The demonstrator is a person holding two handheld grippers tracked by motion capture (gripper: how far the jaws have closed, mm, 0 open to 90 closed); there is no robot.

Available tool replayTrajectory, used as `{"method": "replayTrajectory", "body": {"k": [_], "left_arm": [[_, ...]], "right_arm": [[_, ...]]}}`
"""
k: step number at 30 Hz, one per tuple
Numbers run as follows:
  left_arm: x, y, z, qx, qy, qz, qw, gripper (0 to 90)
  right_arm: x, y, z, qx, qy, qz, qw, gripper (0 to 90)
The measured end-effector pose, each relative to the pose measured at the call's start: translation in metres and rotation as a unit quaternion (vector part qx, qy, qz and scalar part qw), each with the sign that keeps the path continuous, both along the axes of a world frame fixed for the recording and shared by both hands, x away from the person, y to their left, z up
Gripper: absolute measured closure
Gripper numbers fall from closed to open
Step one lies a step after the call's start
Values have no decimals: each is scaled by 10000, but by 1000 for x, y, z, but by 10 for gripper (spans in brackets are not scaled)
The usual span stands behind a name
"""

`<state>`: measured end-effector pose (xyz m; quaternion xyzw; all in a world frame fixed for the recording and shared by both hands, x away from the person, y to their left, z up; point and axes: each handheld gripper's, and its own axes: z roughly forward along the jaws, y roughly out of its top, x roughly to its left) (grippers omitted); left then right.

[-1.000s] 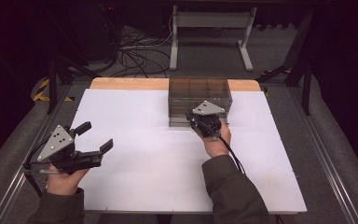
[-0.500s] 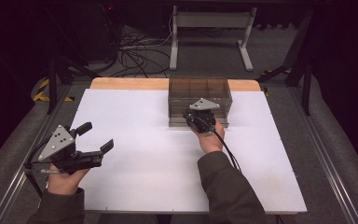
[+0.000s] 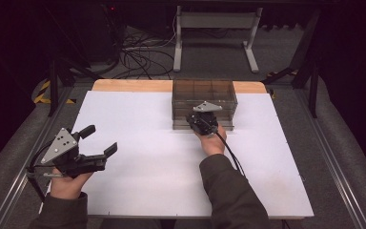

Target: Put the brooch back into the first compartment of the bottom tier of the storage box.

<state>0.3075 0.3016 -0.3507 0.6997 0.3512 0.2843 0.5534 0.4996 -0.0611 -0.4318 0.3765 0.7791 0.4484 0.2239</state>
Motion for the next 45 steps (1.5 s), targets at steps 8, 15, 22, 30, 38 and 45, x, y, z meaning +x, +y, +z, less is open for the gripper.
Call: {"method": "replayTrajectory", "body": {"k": [8, 15, 22, 30, 38, 45], "left_arm": [[1, -1, -1, -4, 15, 1, 10000, 69], [1, -1, -2, -17, 13, 27, 10000, 69], [2, 2, -1, -16, 8, 46, 10000, 69], [2, 1, -2, 6, 36, 40, 10000, 69], [2, 1, -2, -7, 39, 44, 10000, 69], [1, 0, -2, -16, 18, 50, 10000, 69]], "right_arm": [[4, 0, -6, -11, 120, -28, 9999, 798], [6, 1, -8, -65, 217, -99, 9997, 797], [7, 0, -10, -81, 290, -96, 9995, 796], [7, 0, -12, -161, 288, -75, 9994, 758], [4, -6, -6, 22, 260, -101, 9996, 685], [-1, -9, -7, 10, 165, -49, 9999, 620]]}}
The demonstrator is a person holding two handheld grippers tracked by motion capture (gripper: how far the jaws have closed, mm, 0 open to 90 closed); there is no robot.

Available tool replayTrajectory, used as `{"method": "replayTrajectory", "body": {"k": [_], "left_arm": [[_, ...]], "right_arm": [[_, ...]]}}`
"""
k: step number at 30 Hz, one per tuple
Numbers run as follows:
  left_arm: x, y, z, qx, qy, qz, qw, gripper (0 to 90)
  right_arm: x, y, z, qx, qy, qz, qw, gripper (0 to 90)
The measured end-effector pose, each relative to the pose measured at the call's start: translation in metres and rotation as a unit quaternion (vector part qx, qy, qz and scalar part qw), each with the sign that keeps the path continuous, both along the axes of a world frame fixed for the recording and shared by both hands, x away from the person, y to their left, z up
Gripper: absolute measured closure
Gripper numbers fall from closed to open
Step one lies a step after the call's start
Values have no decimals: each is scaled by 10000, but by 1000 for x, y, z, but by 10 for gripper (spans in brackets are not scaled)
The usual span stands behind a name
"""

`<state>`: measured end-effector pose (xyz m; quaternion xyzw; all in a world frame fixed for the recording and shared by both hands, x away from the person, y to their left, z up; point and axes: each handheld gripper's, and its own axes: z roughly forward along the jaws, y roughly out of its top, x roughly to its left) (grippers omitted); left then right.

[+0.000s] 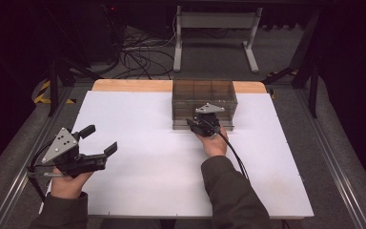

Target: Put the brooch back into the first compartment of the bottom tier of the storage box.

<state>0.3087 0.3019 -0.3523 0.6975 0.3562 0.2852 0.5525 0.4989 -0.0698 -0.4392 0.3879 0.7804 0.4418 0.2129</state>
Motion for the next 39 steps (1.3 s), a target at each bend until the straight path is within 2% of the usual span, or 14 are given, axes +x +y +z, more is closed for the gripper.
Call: {"method": "replayTrajectory", "body": {"k": [7, 11, 16, 23, 30, 39], "left_arm": [[0, 0, 0, -6, -12, 7, 10000, 69], [0, -1, 0, 41, -10, -18, 10000, 69], [-1, -2, 2, 45, -35, -46, 10000, 69], [-1, -3, 1, 32, -33, -40, 10000, 69], [-2, -3, 2, 65, -75, -22, 9999, 69], [-3, -5, 2, 62, -71, -38, 9999, 69]], "right_arm": [[-8, -11, 5, 205, -68, -41, 9998, 542], [-14, -14, 9, 107, -175, -107, 9997, 489], [-20, -16, 13, 236, -273, -147, 9992, 434], [-29, -20, 16, 330, -296, -115, 9989, 332], [-40, -23, 23, 420, -418, 16, 9982, 283], [-53, -29, 27, 557, -363, 85, 9977, 178]]}}
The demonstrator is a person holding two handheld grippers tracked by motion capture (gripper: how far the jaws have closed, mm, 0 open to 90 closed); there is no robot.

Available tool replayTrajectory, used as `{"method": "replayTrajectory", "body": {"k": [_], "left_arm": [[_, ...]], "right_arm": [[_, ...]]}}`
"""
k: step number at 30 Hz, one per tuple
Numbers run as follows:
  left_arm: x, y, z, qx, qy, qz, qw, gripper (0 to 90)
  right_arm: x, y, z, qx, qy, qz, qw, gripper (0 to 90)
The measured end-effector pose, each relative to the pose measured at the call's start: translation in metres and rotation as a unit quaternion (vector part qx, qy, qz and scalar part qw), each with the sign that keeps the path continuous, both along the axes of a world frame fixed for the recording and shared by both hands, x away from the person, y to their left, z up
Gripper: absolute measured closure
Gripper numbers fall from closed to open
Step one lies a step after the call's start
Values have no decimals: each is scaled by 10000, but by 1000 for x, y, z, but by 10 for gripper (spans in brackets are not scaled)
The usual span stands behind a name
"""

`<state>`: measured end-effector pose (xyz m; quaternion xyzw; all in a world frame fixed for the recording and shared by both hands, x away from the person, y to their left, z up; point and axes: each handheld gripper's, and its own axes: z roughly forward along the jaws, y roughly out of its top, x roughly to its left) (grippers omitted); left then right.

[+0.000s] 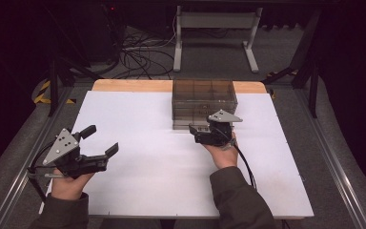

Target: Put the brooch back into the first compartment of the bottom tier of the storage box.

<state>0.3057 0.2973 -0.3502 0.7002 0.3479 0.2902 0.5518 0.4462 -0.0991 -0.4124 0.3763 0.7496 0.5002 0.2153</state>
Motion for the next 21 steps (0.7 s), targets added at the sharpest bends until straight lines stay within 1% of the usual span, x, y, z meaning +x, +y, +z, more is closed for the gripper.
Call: {"method": "replayTrajectory", "body": {"k": [4, 7, 13, 18, 21], "left_arm": [[0, -1, 1, 59, -24, -44, 10000, 69], [-1, -1, 2, 47, -46, -71, 10000, 69], [-2, -1, 2, 51, -60, -53, 10000, 69], [-2, -1, 3, 53, -62, -14, 10000, 69], [-3, 0, 3, 44, -78, -9, 10000, 69]], "right_arm": [[-5, -5, 2, 77, 0, 5, 10000, 148], [-10, -8, 4, 112, -1, 25, 9999, 121], [-19, -13, 7, 230, -28, 119, 9997, 91], [-24, -19, 8, 266, -24, 123, 9996, 58], [-29, -24, 9, 344, -41, 115, 9993, 47]]}}
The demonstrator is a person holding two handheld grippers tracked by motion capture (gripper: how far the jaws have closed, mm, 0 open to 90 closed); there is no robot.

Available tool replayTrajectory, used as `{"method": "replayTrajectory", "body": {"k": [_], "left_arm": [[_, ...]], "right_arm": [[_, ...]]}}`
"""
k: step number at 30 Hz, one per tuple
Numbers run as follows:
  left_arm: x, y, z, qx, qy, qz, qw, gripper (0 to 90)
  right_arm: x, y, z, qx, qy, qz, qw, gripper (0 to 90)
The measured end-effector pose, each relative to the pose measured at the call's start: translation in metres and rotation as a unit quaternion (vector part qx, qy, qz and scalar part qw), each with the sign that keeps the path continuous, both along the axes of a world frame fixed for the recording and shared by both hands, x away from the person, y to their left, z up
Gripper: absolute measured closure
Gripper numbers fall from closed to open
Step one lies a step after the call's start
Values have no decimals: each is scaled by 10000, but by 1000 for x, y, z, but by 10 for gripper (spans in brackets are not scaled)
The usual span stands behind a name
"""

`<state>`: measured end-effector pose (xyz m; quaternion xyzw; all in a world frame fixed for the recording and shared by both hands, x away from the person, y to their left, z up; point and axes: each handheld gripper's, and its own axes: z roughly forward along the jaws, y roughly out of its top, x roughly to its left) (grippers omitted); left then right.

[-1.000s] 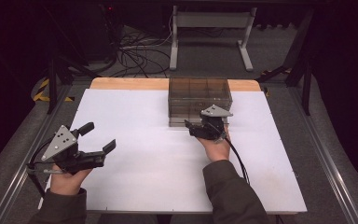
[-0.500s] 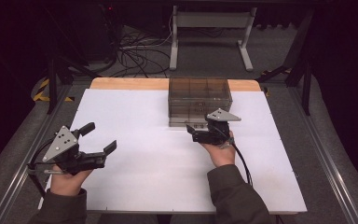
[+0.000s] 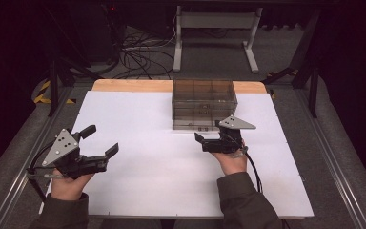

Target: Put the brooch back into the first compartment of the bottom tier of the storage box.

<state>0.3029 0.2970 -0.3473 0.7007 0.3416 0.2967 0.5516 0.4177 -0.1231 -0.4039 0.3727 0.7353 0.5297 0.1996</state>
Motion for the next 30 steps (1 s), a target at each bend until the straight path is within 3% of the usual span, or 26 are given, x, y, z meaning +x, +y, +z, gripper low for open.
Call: {"method": "replayTrajectory", "body": {"k": [18, 30], "left_arm": [[-1, 0, -1, 36, 14, 5, 10000, 69], [-3, 0, -1, -19, -31, 9, 10000, 70]], "right_arm": [[-27, -41, 11, 388, -203, -13, 9990, 1], [-43, -64, 14, 442, -321, -163, 9984, 2]]}}
